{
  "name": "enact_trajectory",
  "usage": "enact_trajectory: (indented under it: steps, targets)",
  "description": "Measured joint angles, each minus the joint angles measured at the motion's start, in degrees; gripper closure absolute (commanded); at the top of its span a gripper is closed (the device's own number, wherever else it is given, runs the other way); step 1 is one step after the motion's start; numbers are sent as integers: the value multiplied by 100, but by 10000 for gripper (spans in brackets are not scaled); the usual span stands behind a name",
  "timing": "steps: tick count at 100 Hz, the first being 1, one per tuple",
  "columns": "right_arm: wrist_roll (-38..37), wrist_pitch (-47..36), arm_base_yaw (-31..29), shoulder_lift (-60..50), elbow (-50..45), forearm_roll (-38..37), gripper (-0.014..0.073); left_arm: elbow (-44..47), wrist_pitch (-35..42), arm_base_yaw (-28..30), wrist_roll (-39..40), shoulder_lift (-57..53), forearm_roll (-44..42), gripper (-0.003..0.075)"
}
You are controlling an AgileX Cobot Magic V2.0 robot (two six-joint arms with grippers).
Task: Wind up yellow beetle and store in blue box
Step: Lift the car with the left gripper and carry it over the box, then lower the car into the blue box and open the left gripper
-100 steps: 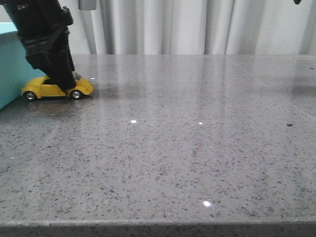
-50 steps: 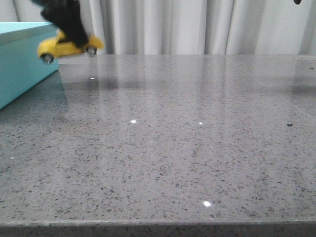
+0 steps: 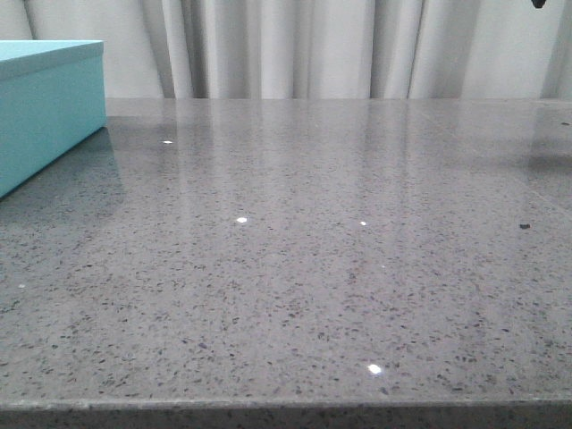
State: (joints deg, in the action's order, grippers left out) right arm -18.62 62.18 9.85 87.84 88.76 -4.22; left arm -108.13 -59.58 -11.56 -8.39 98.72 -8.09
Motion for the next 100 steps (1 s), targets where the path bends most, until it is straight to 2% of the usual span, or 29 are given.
enact_trajectory:
  steps: [27,47,100]
  targets:
    - [0,-11,0,0,0,0,96,0,-861,1042,347,0,-167,692]
    - [9,-56,0,0,0,23,96,0,-1215,1523,396,247,12,692]
    - [22,-98,0,0,0,46,96,11,-1218,1643,543,1398,735,691]
